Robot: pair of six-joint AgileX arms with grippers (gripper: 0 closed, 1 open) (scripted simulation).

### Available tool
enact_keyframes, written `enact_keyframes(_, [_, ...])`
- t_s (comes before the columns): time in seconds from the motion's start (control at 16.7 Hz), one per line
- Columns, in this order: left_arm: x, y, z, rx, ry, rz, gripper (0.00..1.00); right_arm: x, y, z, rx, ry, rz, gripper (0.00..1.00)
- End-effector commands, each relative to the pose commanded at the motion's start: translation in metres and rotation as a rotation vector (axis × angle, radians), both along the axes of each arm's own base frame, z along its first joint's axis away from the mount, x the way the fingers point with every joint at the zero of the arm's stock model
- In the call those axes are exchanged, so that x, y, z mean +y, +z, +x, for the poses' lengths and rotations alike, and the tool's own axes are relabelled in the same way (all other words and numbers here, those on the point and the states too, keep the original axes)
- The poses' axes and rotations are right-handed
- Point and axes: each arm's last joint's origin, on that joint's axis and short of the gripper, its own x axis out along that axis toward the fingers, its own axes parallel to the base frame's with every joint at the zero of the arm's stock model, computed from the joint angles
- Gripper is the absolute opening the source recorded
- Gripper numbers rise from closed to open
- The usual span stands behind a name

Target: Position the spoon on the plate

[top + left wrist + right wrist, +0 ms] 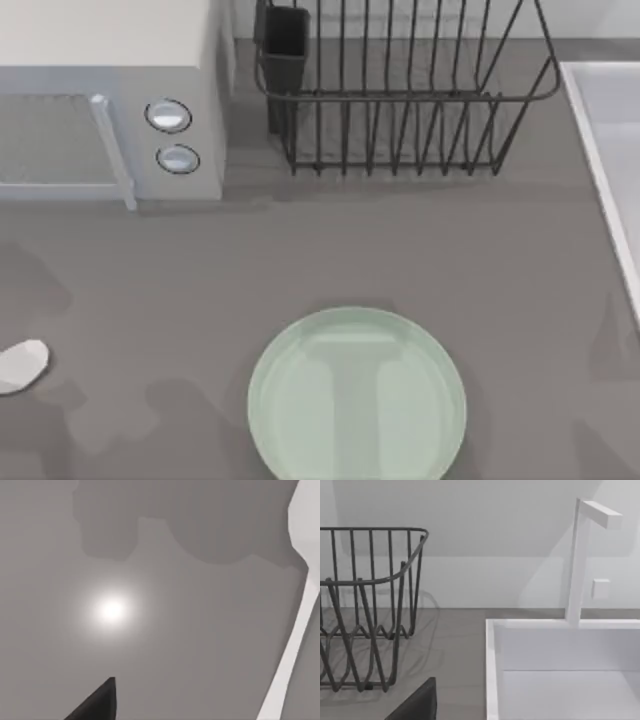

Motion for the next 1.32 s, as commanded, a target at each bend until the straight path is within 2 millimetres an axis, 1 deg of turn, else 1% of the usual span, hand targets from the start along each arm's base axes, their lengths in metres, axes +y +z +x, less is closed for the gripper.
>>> enact_keyframes(0.18, [0.017, -0.009, 0.018, 0.22, -0.12, -0.018, 1.0, 0.0, 0.0, 0.0, 0.0, 0.0, 0.0, 1.0])
enact_keyframes(0.36, [0.026, -0.017, 0.024, 0.349, -0.18, -0.05, 1.0, 0.0, 0.0, 0.0, 0.0, 0.0, 0.0, 1.0])
enact_keyframes(0.72, [0.026, -0.019, 0.024, 0.366, -0.191, -0.056, 1.0, 0.0, 0.0, 0.0, 0.0, 0.0, 0.0, 1.0])
enact_keyframes(0.78, [0.027, -0.023, 0.024, 0.368, -0.19, -0.057, 1.0, 0.0, 0.0, 0.0, 0.0, 0.0, 0.0, 1.0])
enact_keyframes(0.9, [0.028, -0.036, 0.026, 0.372, -0.188, -0.059, 1.0, 0.0, 0.0, 0.0, 0.0, 0.0, 0.0, 1.0])
enact_keyframes(1.2, [0.029, -0.092, 0.029, 0.356, -0.186, -0.051, 1.0, 0.0, 0.0, 0.0, 0.0, 0.0, 0.0, 1.0])
enact_keyframes(1.32, [0.029, -0.109, 0.026, 0.361, -0.187, -0.053, 1.0, 0.0, 0.0, 0.0, 0.0, 0.0, 0.0, 1.0])
